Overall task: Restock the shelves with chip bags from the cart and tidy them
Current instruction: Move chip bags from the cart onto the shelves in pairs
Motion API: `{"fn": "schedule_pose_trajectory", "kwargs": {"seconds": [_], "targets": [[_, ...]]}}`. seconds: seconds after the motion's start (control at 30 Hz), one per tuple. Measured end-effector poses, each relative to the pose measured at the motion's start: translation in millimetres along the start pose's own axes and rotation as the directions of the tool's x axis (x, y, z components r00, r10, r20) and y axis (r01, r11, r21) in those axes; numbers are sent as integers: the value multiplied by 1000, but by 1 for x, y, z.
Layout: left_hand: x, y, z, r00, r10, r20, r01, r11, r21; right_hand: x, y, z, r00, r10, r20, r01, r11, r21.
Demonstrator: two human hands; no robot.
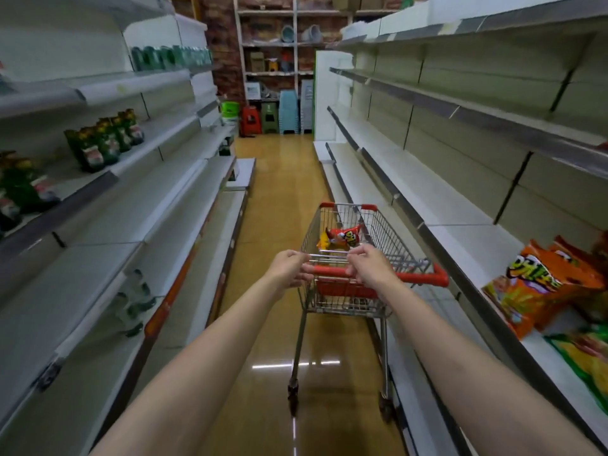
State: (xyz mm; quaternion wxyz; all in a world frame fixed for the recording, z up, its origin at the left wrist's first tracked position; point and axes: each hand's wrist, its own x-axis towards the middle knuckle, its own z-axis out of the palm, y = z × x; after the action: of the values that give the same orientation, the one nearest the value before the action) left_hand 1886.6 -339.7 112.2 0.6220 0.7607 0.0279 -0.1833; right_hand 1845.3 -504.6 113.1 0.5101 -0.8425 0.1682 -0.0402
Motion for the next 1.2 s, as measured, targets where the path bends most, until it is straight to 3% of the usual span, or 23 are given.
{"fn": "schedule_pose_trajectory", "kwargs": {"seconds": [0.53,0.73,0.93,1.2], "targets": [[210,32,100,997,-77,-2,76,977,198,180,51,-68,995,103,6,-104,993,57],[304,52,126,996,-79,43,72,986,147,255,61,-67,986,163,38,-163,986,22],[394,47,128,976,-176,132,164,982,94,355,68,-51,971,218,95,-211,974,-79],[476,20,108,950,-301,79,301,954,14,452,95,-9,942,297,155,-286,954,-87]]}}
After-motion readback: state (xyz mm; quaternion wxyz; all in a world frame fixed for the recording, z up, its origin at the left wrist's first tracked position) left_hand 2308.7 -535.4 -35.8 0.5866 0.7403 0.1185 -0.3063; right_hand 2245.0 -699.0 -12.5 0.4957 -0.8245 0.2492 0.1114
